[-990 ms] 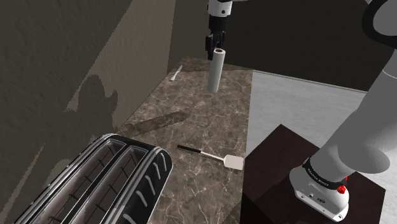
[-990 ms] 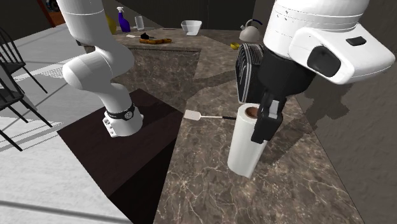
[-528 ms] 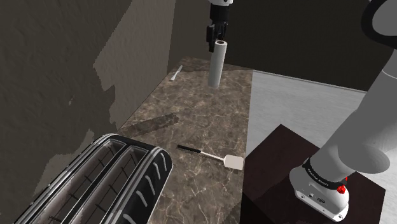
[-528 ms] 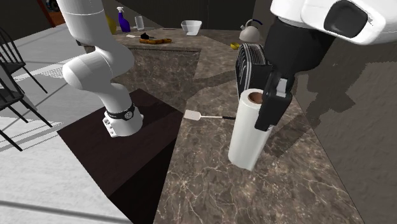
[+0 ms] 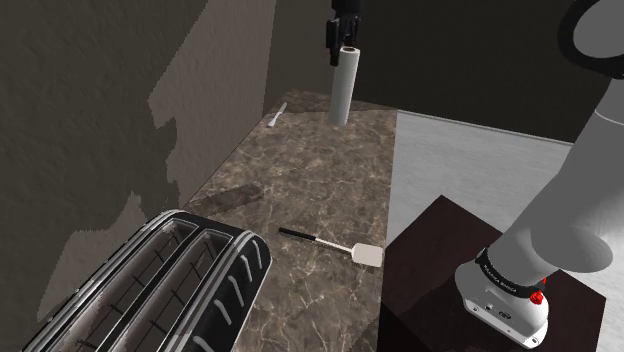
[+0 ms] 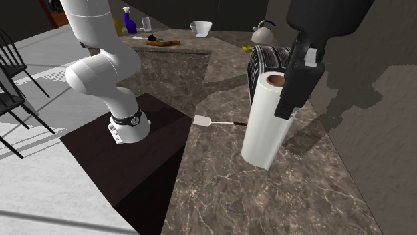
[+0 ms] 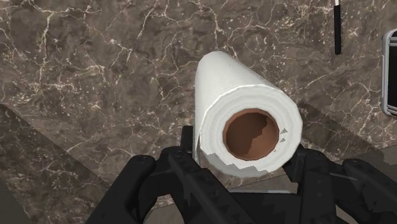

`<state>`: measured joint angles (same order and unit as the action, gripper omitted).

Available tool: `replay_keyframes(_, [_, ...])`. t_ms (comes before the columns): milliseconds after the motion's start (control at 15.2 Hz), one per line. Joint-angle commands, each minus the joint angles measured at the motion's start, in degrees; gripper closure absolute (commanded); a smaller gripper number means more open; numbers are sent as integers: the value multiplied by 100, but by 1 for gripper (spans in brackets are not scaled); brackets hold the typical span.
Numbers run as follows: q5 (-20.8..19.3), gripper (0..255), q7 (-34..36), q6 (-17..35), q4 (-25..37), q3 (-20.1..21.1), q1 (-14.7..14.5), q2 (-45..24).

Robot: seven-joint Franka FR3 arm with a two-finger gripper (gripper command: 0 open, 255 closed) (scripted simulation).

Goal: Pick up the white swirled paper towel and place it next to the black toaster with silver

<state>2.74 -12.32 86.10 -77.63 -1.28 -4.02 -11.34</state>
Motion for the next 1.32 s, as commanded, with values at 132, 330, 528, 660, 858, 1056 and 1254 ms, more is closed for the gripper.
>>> replay_keyframes(132, [4, 255, 11, -361, 484, -2, 6, -125])
replay_keyframes(330, [9, 255, 21, -655, 904, -2, 11, -250])
replay_keyframes(528, [16, 255, 32, -972, 1379, -2, 18, -409])
replay_keyframes(660, [22, 255, 40, -1201, 1739, -2, 23, -539])
replay_keyframes(858, [33, 255, 54, -1586, 2375, -1, 34, -790])
replay_keyframes(1056, [50, 255, 75, -2068, 3229, 3, 51, -1162])
replay_keyframes(1254, [24, 255, 264, -1741, 2299, 55, -118, -550])
